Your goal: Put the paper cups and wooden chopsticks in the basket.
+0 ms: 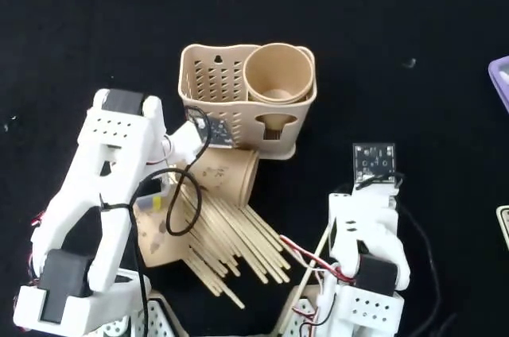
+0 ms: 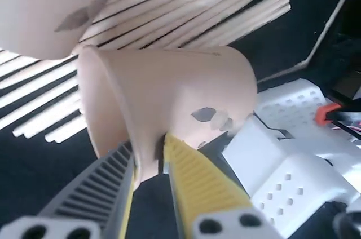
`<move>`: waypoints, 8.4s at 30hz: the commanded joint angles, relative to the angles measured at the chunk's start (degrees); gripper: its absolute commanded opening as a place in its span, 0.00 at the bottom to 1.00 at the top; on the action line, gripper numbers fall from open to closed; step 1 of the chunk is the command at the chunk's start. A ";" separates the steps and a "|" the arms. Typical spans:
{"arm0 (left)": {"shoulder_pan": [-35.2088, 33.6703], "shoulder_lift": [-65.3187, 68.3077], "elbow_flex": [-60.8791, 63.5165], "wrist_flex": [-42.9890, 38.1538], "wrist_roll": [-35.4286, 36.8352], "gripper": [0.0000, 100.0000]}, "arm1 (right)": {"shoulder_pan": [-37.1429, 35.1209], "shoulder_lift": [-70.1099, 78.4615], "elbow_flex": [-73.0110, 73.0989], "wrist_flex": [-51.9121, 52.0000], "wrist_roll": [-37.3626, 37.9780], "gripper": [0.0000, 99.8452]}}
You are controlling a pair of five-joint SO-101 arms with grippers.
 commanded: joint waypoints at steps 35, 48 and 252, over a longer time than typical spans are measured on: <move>-11.12 -74.64 20.44 -51.78 47.21 0.03 | 0.70 -5.14 -0.22 -1.23 0.97 0.22; 16.57 -50.81 21.05 -80.09 56.79 0.03 | 0.88 -5.14 1.54 -4.13 0.97 0.22; 11.56 27.16 -69.05 -32.18 46.42 0.15 | 0.88 -5.14 1.89 -4.48 0.88 0.22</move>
